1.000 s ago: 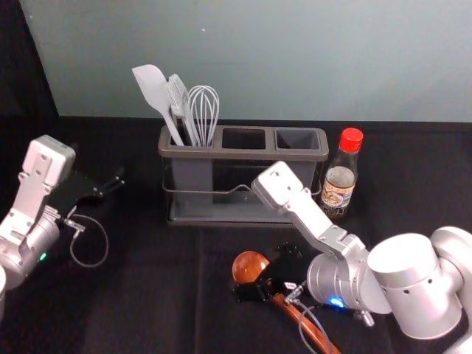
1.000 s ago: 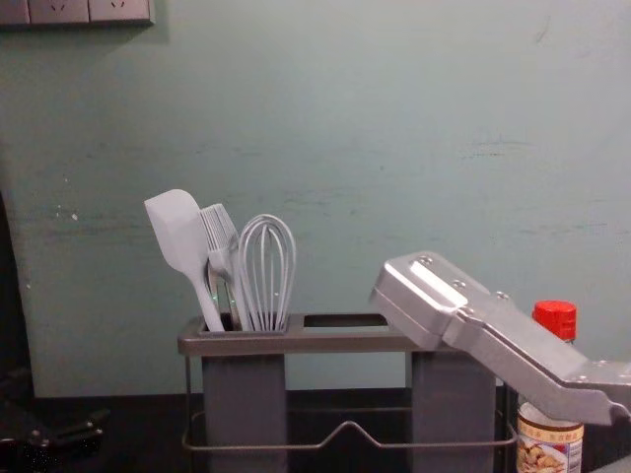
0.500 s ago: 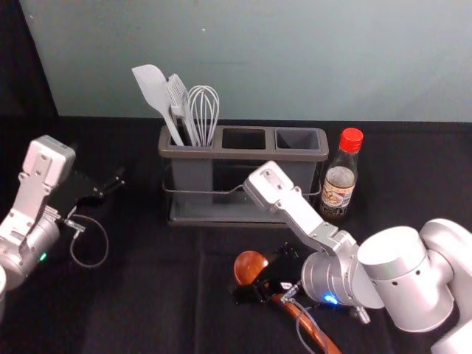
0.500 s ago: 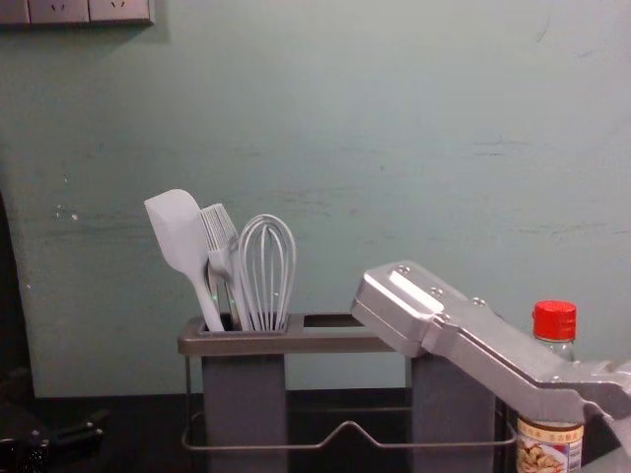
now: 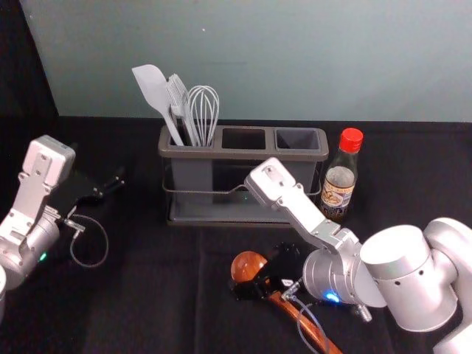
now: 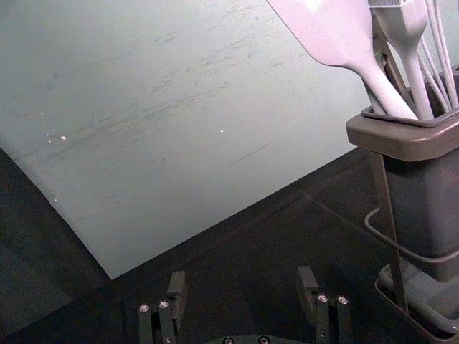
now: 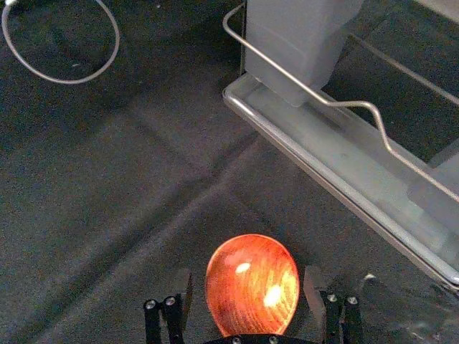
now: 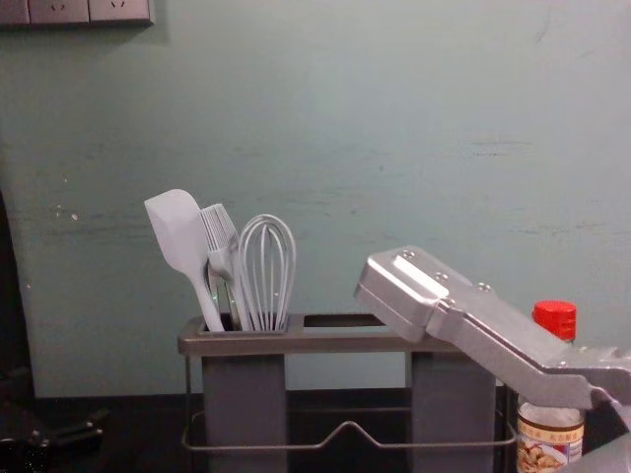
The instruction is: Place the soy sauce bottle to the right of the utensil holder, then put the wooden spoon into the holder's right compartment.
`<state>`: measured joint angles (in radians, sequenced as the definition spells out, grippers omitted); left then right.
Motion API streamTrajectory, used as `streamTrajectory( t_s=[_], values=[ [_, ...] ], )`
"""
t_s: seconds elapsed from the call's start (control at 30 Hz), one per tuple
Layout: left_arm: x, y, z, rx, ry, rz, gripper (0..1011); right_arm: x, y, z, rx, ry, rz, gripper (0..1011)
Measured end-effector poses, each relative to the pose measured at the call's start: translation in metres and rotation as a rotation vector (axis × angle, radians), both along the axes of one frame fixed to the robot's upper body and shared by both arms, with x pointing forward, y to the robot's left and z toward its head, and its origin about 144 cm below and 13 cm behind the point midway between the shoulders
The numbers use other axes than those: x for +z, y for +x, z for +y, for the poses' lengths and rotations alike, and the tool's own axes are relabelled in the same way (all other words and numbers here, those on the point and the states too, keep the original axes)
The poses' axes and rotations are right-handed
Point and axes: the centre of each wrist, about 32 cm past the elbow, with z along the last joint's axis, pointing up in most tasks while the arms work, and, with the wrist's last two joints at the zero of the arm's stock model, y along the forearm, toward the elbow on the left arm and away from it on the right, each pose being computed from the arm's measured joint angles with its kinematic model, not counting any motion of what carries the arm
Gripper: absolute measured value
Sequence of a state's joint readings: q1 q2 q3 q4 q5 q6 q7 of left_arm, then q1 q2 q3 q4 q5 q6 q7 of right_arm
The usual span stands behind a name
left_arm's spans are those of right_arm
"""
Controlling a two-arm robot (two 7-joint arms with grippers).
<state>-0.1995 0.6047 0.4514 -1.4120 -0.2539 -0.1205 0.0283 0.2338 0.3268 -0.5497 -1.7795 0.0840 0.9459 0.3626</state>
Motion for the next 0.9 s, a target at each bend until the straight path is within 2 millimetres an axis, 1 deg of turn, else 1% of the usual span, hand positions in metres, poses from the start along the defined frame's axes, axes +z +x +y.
streamTrajectory(
  t_s=[0.37,0.9],
  values=[
    [0.0,0.0,0.0,0.0,0.0,0.0,1005,-0.0012,0.002,-0.0009,-0.006,-0.004,0.004,1003],
    [0.0,0.0,0.0,0.0,0.0,0.0,1005,-0.0032,0.0078,0.0044,-0.004,-0.024,0.018,1002]
  ],
)
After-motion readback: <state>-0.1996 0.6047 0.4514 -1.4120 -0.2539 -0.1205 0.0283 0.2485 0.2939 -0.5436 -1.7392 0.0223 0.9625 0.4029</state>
